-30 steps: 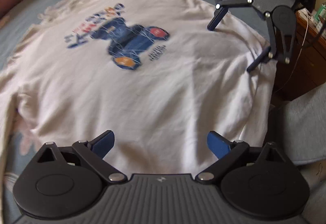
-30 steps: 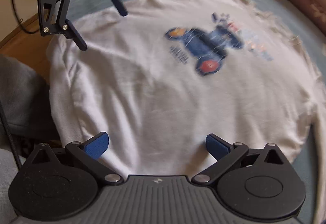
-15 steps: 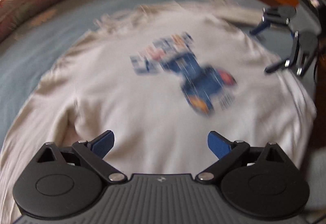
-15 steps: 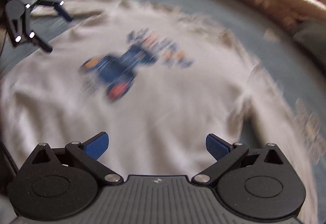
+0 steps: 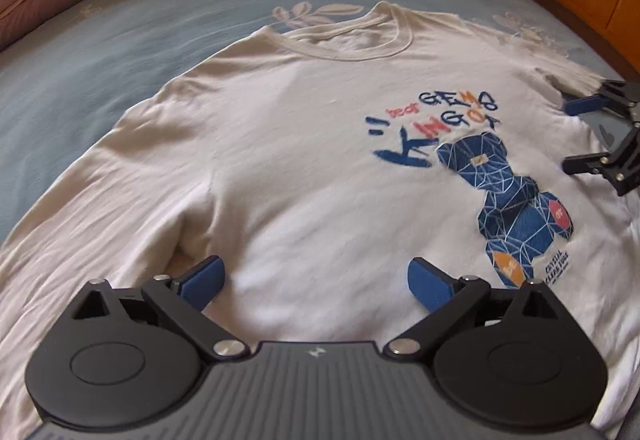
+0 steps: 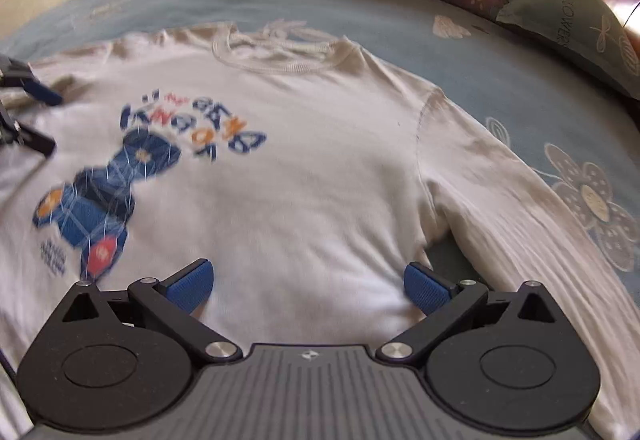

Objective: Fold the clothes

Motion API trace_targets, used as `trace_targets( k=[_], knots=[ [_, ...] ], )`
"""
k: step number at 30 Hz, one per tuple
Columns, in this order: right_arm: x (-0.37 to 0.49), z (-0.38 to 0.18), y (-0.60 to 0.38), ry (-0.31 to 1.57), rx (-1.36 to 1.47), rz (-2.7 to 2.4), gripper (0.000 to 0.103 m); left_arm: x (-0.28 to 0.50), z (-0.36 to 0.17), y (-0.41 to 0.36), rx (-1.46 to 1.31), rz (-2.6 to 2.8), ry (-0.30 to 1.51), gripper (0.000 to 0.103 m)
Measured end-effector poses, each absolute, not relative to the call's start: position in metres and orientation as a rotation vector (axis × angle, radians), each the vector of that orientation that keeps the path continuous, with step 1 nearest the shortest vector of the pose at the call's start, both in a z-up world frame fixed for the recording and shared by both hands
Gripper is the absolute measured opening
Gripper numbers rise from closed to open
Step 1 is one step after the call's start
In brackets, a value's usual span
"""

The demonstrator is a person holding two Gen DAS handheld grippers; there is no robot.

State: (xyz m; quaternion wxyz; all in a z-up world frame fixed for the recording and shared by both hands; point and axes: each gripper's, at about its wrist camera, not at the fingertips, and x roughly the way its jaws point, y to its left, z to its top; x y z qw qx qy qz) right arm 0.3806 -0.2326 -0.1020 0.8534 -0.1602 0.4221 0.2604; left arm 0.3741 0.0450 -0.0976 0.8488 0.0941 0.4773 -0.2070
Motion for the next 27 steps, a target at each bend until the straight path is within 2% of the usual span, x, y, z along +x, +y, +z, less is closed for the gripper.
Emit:
trace_targets(
  k=[3, 7, 15, 20, 27],
  knots=[
    [0.364, -0.089, -0.222, 0.865, -0.301, 0.579, 0.103, 0.363, -0.085, 0.027, 0.200, -0.517, 0.959, 0.098],
    [0.359, -0.094, -0.214, 0.872, -0.308, 0.591, 0.103, 0.354, -0.097, 0.002, 0.211, -0.587, 0.980, 0.098],
    [0.349, -0.104, -0.197, 0.885, -0.322, 0.614, 0.103, 0.330, -0.106, 0.049, 0.096, -0.448, 1.083, 0.098],
    [0.345, -0.108, -0.190, 0.887, -0.330, 0.614, 0.103, 0.349, -0.086, 0.050, 0.113, -0.446, 0.992, 0.098],
    [0.346, -0.108, -0.189, 0.896, -0.334, 0.608, 0.103, 0.393, -0.111, 0.056, 0.050, -0.371, 0.990, 0.098]
  ],
)
